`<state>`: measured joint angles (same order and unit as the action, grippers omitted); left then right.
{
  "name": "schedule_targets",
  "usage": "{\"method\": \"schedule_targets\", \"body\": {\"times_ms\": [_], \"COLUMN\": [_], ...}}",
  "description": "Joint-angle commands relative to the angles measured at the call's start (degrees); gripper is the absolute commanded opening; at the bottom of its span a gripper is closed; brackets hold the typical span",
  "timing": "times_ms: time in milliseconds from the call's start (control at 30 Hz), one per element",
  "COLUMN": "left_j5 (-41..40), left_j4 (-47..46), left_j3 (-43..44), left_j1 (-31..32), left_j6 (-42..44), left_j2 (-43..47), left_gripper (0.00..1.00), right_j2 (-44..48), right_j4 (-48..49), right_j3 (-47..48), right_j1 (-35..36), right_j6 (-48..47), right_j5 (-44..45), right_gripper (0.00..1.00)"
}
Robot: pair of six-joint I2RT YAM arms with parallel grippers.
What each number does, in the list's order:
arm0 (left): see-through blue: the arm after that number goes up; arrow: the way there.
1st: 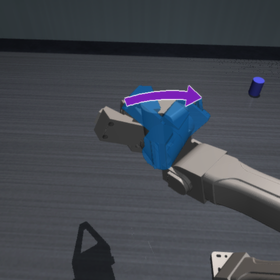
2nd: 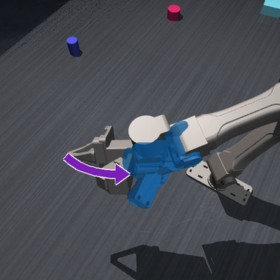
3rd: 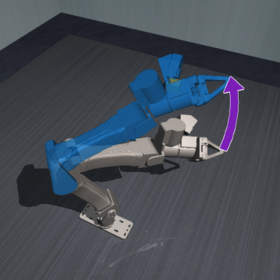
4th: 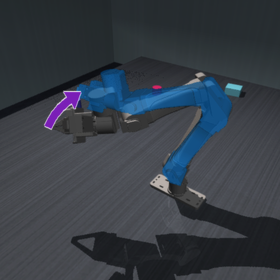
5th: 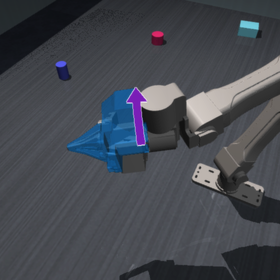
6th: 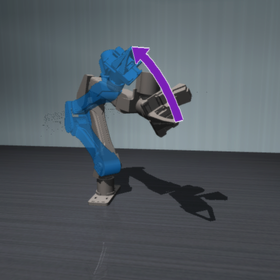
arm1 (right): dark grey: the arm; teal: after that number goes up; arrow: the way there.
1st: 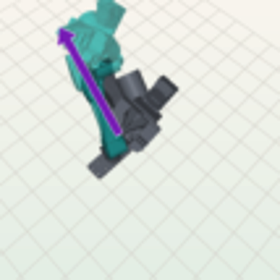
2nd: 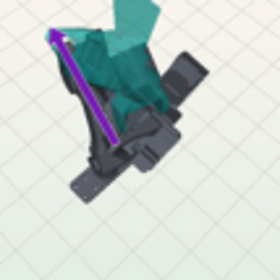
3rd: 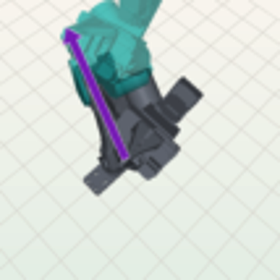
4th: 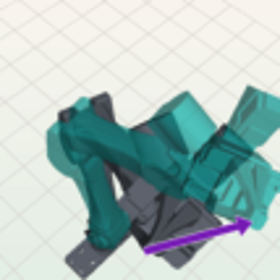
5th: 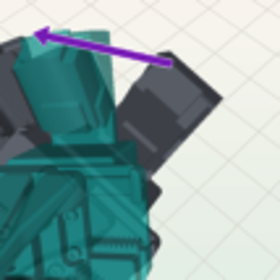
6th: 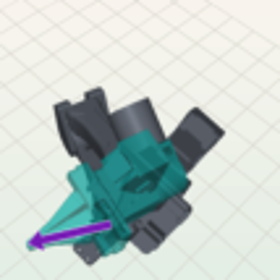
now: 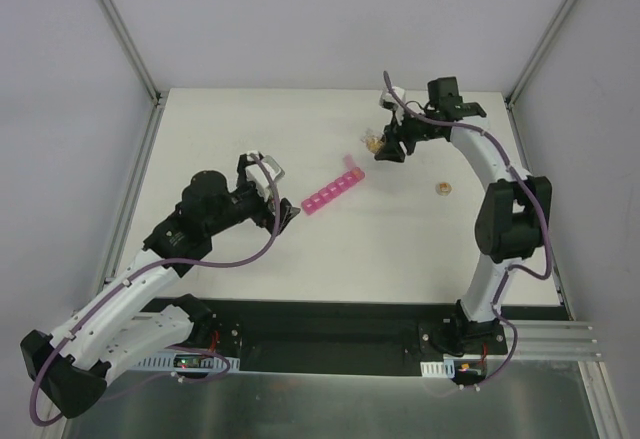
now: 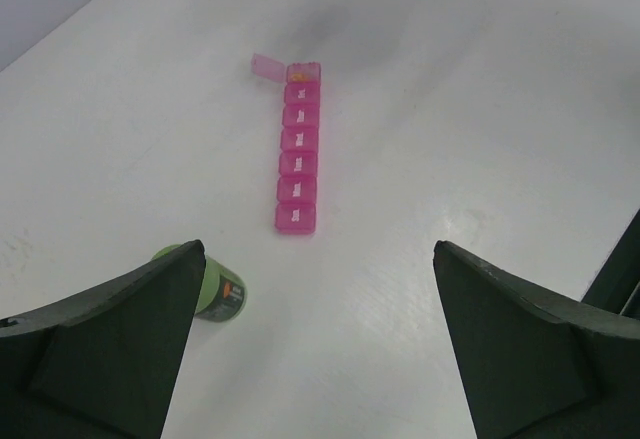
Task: Sort the pills into containers
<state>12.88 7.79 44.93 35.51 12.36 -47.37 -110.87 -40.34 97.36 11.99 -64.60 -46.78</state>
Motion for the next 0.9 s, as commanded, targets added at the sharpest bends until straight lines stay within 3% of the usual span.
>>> {"method": "schedule_targets", "body": {"times_ms": [0, 267, 367, 500, 867], "left_j5": [3.81, 5.48, 6.62, 7.25, 3.02], "left_j4": [-10.75, -33.52, -43.63, -49.09, -57.44], "left_j3": [2.26, 6.92, 9.64, 14.57, 20.55], "left_j1": [-0.7, -0.61, -0.61, 0.08, 7.82], "left_j6": [-11.63, -44.47, -52.41, -55.25, -51.92], "left_j2": [1.06, -9.74, -16.33, -23.8, -30.76], "left_gripper": [0.99, 0.99, 0.99, 0.99, 0.99], "right_j2": [12.14, 23.85, 27.72, 32.98, 36.42], "right_j4": [16.06, 37.07, 46.55, 54.92, 62.22], "right_j3": [-7.17, -18.25, -21.77, -24.76, -26.08], "right_j1": [-1.18, -1.53, -1.44, -1.0, 1.02], "right_j6": [15.18, 35.57, 44.36, 53.51, 61.78], "right_j5": [-14.64, -22.38, -23.88, -24.06, -23.35], "right_gripper": [0.5, 0.5, 0.5, 0.5, 0.5]}}
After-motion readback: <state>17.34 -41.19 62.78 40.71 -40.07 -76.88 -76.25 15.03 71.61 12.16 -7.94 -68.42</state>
